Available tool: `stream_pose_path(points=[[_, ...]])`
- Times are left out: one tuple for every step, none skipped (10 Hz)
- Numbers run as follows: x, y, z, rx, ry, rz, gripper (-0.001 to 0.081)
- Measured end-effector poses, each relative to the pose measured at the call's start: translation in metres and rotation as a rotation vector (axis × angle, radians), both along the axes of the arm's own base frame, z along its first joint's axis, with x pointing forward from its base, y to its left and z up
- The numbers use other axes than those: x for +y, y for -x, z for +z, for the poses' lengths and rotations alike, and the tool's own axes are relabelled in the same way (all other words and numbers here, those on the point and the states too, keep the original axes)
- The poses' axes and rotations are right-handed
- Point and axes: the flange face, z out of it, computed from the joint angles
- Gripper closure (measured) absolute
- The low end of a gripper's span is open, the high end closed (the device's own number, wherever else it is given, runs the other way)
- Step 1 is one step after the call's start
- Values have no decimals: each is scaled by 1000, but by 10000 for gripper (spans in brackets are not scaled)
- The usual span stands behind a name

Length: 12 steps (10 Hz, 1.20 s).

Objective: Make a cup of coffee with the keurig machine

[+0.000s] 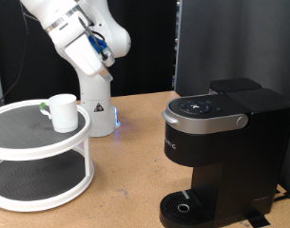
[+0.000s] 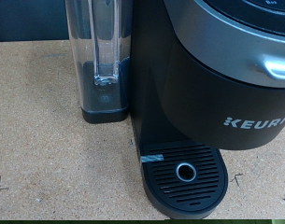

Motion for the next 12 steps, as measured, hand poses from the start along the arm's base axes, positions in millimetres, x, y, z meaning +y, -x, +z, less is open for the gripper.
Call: stream_pose_path(points=[[-2, 1, -1, 5, -5, -12, 804], [-6, 6, -2, 9, -21, -24, 804], [-13, 15, 0, 14, -47, -34, 804], [-22, 25, 3, 18, -72, -35, 804], [-30, 36, 6, 14, -88, -12, 804], [-38, 49, 8, 12, -95, 27, 804], [-48, 61, 10, 17, -93, 68, 804], [-57, 73, 10, 24, -85, 101, 804], [-66, 86, 12, 35, -72, 125, 804], [-69, 93, 14, 35, -67, 138, 804], [-69, 93, 13, 37, -69, 136, 804], [-70, 91, 12, 43, -83, 68, 804]])
